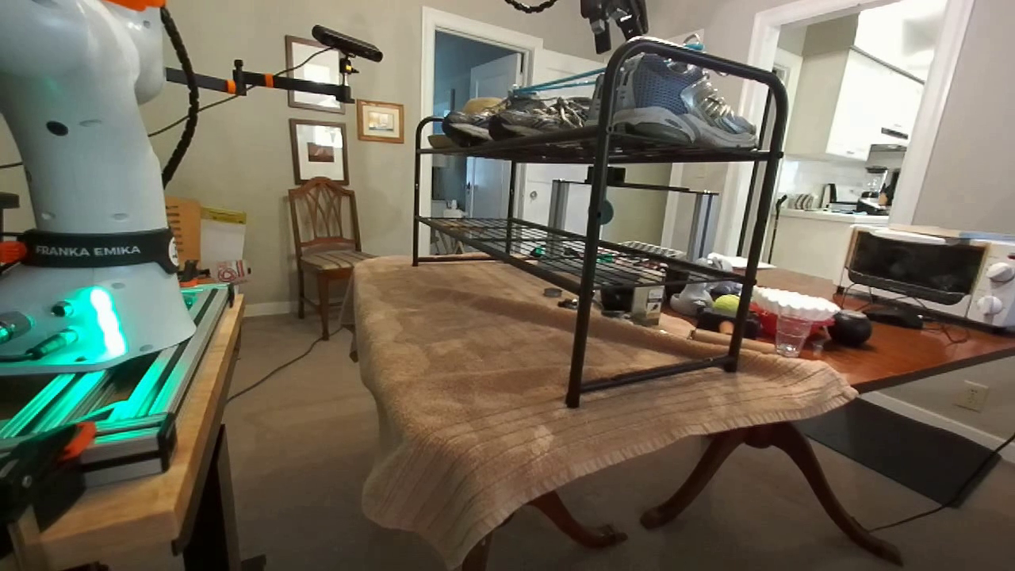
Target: Hang the hanger to the right side of the shoe rack
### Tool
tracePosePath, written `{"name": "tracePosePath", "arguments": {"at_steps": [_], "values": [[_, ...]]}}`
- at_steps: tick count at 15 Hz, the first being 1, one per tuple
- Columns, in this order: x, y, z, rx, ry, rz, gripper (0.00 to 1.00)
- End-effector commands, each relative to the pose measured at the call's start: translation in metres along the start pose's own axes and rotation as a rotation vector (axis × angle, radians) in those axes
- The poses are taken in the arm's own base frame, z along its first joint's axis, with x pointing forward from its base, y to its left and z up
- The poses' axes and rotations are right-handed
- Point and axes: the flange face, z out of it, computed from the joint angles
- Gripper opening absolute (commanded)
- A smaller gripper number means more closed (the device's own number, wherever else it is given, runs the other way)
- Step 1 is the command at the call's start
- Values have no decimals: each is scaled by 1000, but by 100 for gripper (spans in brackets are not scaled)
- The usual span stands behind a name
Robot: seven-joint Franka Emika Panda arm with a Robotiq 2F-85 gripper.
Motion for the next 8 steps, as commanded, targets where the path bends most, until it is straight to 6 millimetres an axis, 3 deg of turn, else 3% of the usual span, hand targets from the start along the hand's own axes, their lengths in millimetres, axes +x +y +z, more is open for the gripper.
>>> {"name": "tracePosePath", "arguments": {"at_steps": [1, 5, 8], "values": [[5, -12, -1, 57, -72, -2, 100], [6, -18, -17, 122, -46, -57, 100], [12, -23, -19, 148, -28, -104, 100]]}}
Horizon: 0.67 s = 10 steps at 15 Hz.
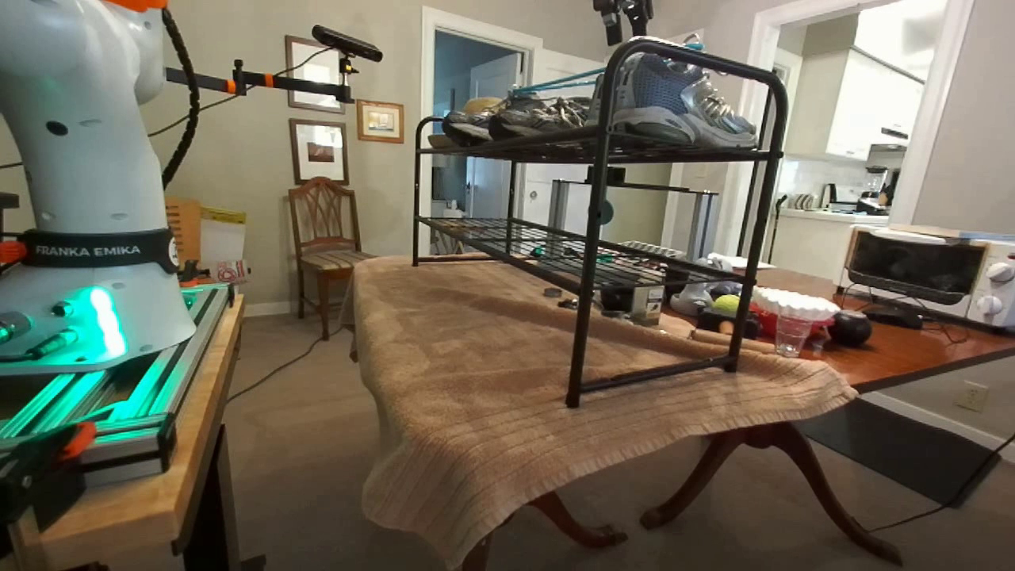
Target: Hang the hanger to the right side of the shoe rack
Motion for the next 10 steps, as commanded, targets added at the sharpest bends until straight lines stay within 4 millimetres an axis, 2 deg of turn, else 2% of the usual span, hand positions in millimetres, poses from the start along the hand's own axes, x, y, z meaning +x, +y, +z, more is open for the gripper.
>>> {"name": "tracePosePath", "arguments": {"at_steps": [1, 5, 6, 10], "values": [[7, -10, 3, 49, 5, -99, 100], [11, -14, 9, 83, 9, -345, 100], [6, -10, 4, 49, 22, -260, 100], [9, -12, 7, 60, 20, -333, 100]]}}
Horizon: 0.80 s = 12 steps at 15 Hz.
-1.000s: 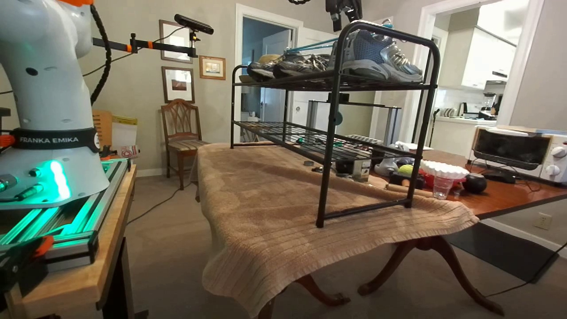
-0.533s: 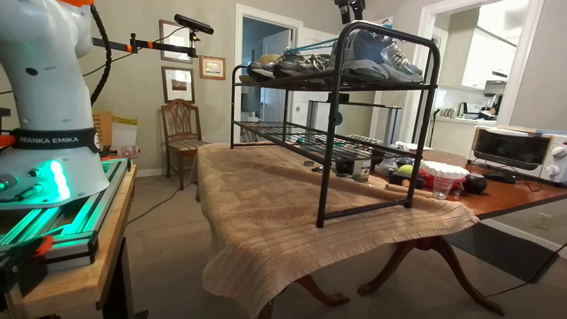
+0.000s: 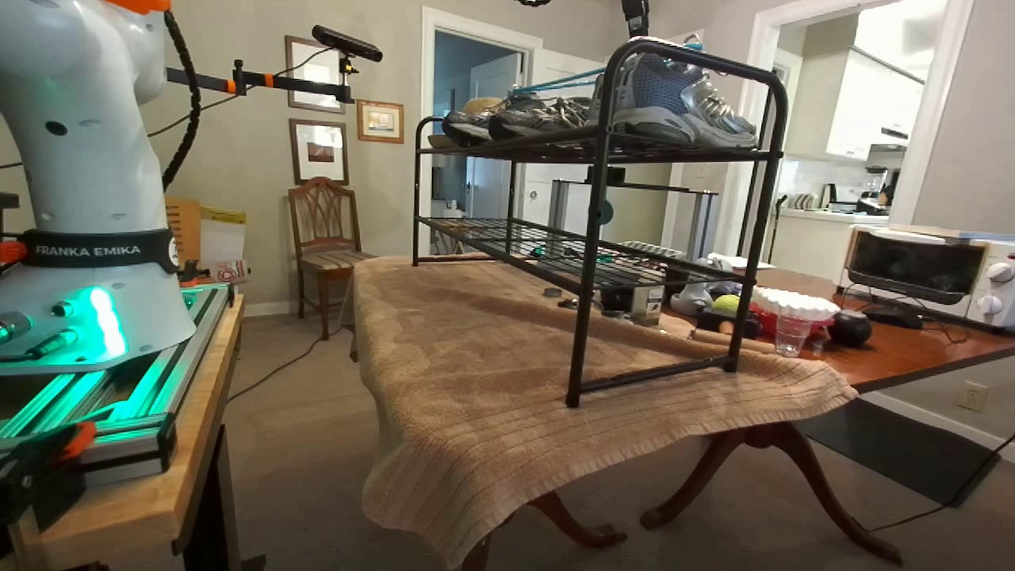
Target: Hang the hanger to the right side of the shoe rack
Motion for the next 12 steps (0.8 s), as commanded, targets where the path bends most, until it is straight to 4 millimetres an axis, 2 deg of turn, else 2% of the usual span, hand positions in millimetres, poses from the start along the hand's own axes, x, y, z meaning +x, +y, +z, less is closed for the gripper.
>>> {"name": "tracePosePath", "arguments": {"at_steps": [1, 6, 12], "values": [[1, 0, -1, 0, 0, -2, 100], [6, -1, -9, 82, 50, -249, 100], [14, 12, -1, 164, -13, -531, 100]]}}
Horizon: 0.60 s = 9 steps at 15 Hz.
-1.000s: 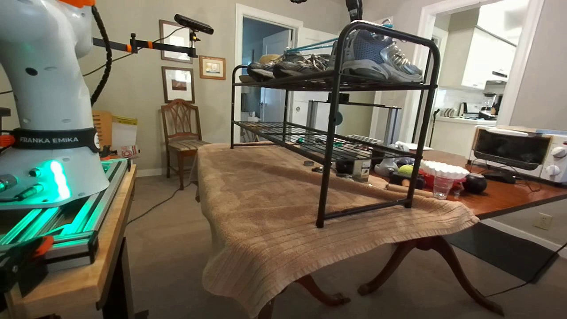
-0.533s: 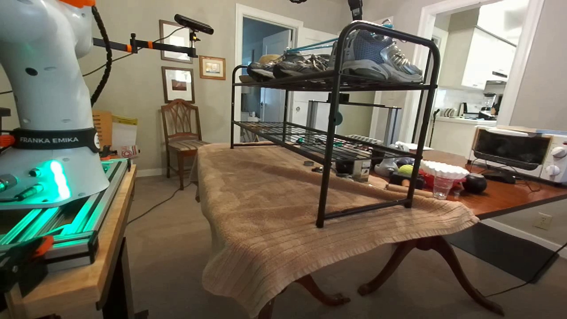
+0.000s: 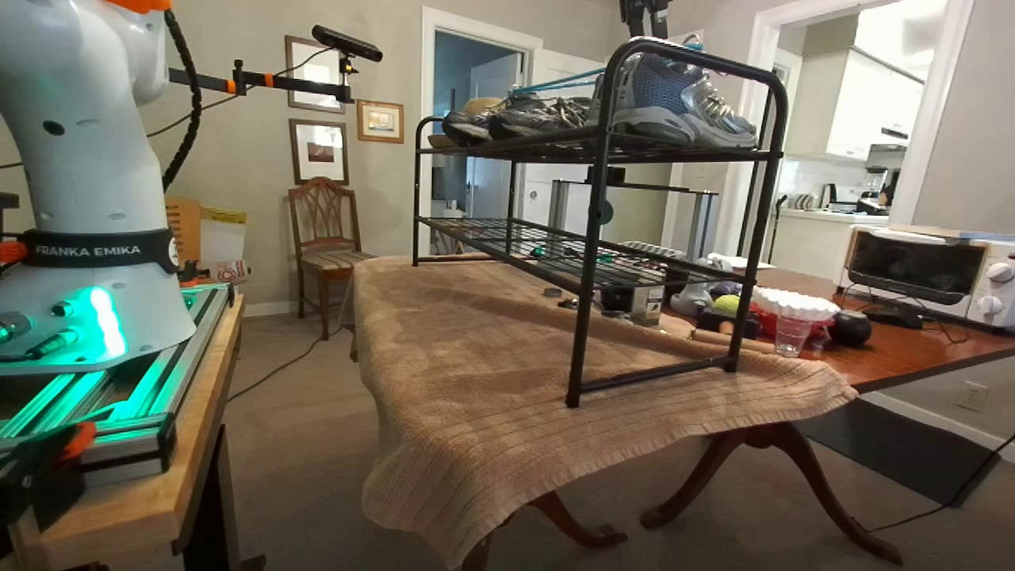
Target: Hang the hanger to the right side of the shoe rack
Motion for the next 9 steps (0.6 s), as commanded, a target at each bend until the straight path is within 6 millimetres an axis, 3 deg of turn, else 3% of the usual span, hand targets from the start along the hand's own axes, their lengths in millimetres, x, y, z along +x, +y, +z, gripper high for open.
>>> {"name": "tracePosePath", "arguments": {"at_steps": [1, 9], "values": [[-2, 14, 5, 44, -43, -144, 100], [-6, 24, 16, 108, -65, -485, 100]]}}
